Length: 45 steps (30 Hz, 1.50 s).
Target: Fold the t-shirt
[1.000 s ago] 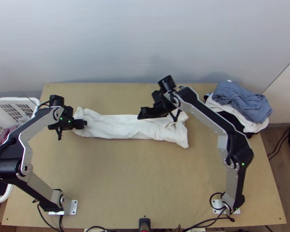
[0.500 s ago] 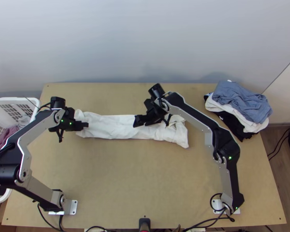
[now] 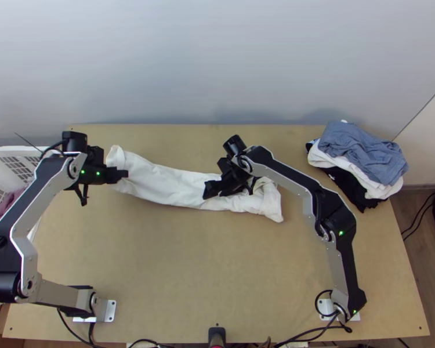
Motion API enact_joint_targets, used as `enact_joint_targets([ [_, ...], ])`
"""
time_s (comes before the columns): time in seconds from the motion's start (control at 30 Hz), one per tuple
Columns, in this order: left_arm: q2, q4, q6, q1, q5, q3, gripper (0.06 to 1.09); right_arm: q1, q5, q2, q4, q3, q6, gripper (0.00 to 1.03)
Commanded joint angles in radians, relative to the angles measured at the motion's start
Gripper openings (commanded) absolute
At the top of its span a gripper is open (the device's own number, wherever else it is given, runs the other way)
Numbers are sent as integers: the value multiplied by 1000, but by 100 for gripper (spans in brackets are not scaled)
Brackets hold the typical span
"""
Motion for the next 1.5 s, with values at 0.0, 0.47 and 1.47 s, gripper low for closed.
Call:
enact_joint_targets([
  [0.0, -30, -23, -6, 44, 0, 29, 10, -77, -31, -169, -20, 67, 43, 98],
  [0.47, -21, -28, 71, 238, 64, 33, 10, -226, -96, -473, -215, 61, 45, 99],
  [1.47, 143, 52, -352, -661, 78, 223, 10, -330, -92, -581, -167, -274, 33, 99],
])
